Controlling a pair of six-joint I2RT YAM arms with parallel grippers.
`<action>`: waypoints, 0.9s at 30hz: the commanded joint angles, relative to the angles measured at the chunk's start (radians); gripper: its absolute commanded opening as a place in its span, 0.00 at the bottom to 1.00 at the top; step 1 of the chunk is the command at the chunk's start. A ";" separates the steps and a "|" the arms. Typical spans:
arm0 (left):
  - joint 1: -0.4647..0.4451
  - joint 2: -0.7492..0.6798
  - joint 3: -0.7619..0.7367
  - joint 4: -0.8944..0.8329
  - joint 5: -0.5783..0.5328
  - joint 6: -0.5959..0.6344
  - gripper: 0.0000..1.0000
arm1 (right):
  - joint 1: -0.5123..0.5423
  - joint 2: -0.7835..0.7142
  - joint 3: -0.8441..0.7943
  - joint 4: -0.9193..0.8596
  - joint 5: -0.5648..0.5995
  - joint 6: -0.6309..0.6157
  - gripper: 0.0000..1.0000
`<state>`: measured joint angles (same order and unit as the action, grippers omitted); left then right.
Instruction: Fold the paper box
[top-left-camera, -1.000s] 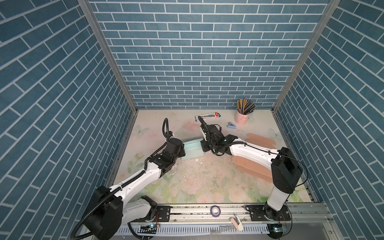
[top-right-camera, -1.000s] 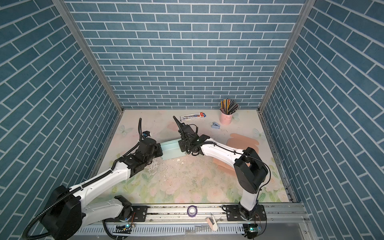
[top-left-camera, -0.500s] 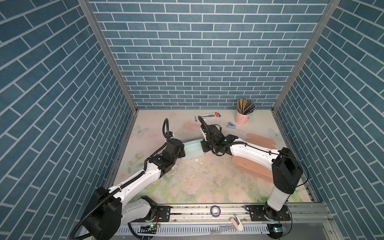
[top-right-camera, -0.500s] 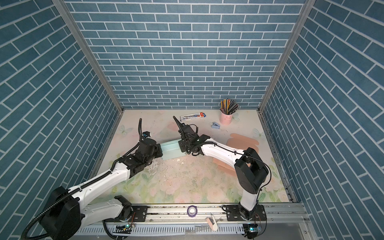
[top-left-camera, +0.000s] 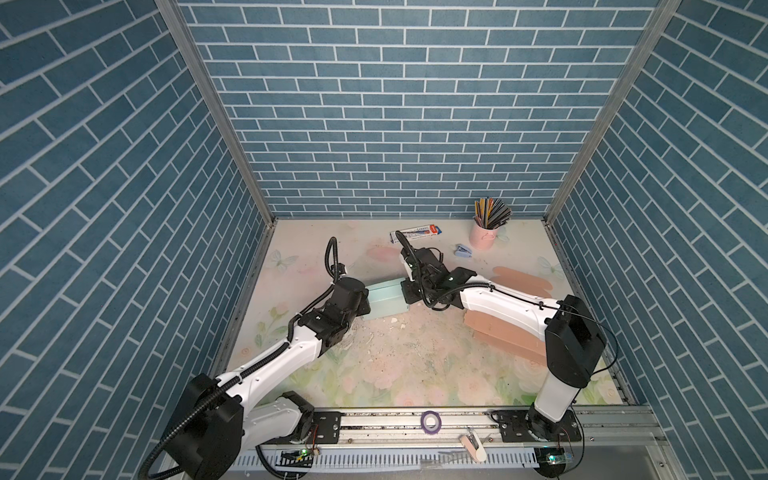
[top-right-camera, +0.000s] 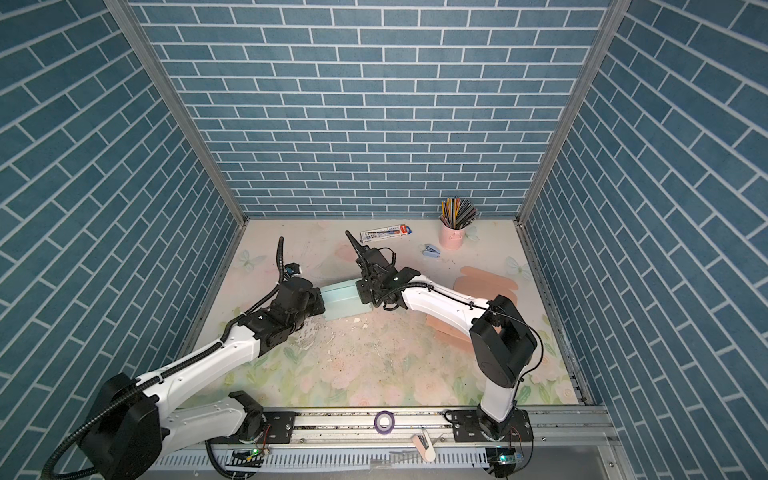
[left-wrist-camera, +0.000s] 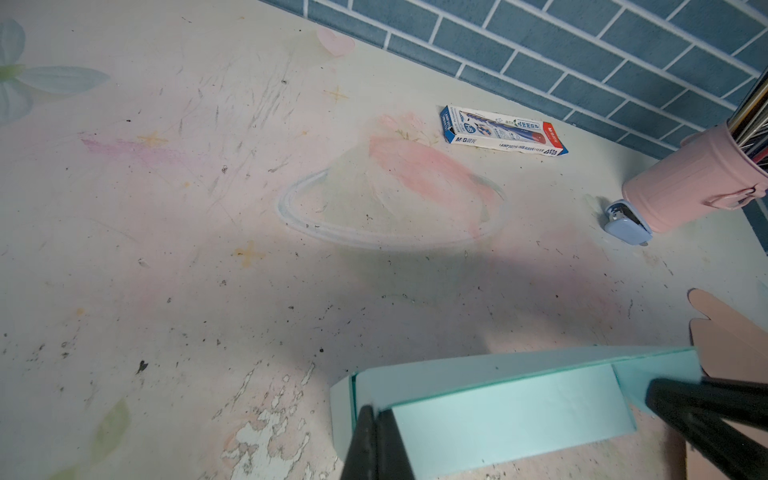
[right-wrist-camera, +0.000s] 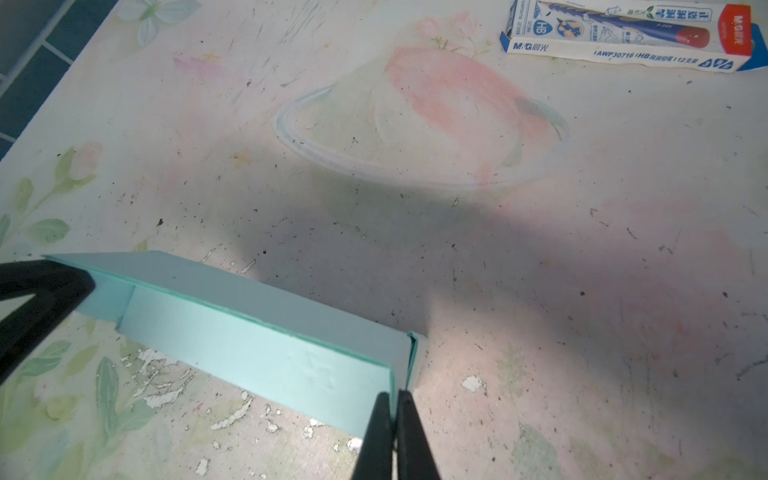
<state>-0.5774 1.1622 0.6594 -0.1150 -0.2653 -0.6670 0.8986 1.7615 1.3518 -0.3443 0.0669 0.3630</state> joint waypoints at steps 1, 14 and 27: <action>-0.036 0.025 -0.025 -0.030 0.126 -0.022 0.00 | 0.056 -0.012 0.063 0.049 -0.148 0.031 0.06; -0.039 0.041 -0.027 -0.017 0.134 -0.025 0.00 | 0.056 0.029 0.064 0.048 -0.148 0.036 0.06; -0.044 0.060 -0.021 -0.010 0.134 -0.026 0.00 | 0.056 0.043 0.020 0.072 -0.167 0.044 0.06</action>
<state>-0.5785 1.1828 0.6594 -0.0975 -0.2714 -0.6712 0.8989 1.7821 1.3804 -0.3618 0.0708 0.3893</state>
